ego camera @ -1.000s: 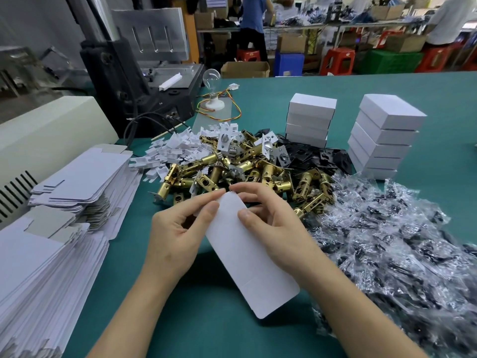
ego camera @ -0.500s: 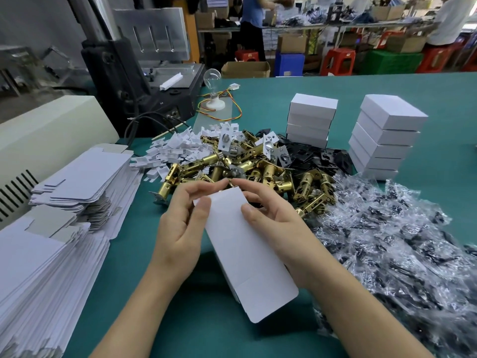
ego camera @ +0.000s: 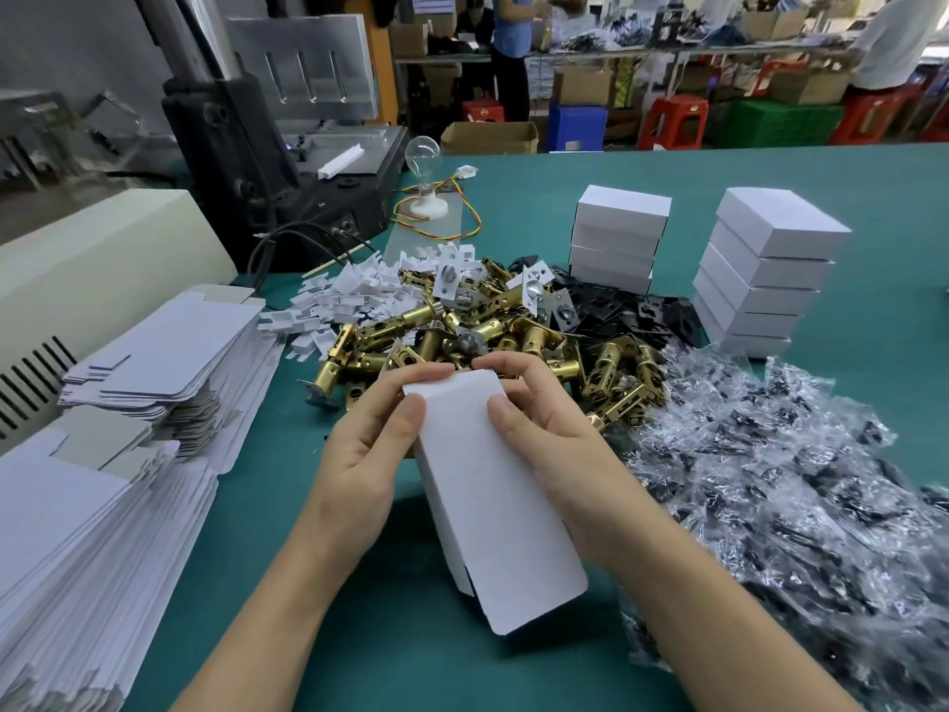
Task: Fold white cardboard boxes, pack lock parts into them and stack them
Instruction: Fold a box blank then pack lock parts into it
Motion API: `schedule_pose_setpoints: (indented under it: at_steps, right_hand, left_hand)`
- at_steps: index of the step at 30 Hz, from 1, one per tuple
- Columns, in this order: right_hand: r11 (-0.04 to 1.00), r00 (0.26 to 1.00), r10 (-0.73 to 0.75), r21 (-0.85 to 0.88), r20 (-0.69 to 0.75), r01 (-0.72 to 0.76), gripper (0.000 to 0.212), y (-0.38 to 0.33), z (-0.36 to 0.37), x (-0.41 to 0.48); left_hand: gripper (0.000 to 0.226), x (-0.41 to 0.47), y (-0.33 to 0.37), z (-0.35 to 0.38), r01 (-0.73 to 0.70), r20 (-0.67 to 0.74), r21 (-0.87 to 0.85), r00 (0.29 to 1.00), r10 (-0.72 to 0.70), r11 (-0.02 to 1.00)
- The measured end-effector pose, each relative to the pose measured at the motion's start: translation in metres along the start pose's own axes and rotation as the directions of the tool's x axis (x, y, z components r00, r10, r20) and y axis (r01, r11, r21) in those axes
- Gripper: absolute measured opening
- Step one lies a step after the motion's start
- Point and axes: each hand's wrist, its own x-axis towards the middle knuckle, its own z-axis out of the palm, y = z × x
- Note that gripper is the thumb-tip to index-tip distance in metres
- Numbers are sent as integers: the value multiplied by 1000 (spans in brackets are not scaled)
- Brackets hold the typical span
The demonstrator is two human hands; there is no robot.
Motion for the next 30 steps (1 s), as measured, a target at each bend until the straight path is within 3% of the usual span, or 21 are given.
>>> schedule_pose_setpoints:
  at_steps: [4, 9, 14, 23, 30]
  right_hand:
    - [1000, 1000, -13, 3, -13, 13, 18, 1, 3, 0]
    - [997, 1000, -28, -71, -8, 28, 18, 4, 8, 1]
    - [990, 999, -48, -131, -22, 45, 20, 5, 7, 1]
    - [988, 996, -53, -146, -65, 43, 17, 9, 4, 2]
    - [994, 994, -58, -94, -89, 50, 13, 9, 2, 3]
  left_hand:
    - [34, -2, 0, 2, 0, -6, -11, 1000, 0, 1000]
    - [31, 2, 3, 5, 132, -54, -131, 989, -140, 983]
    - [37, 2, 3, 3, 186, -49, -142, 980, -194, 972]
    - [38, -2, 5, 3, 75, 44, 19, 996, -76, 997]
    - [30, -3, 8, 4, 39, 36, 39, 998, -41, 998]
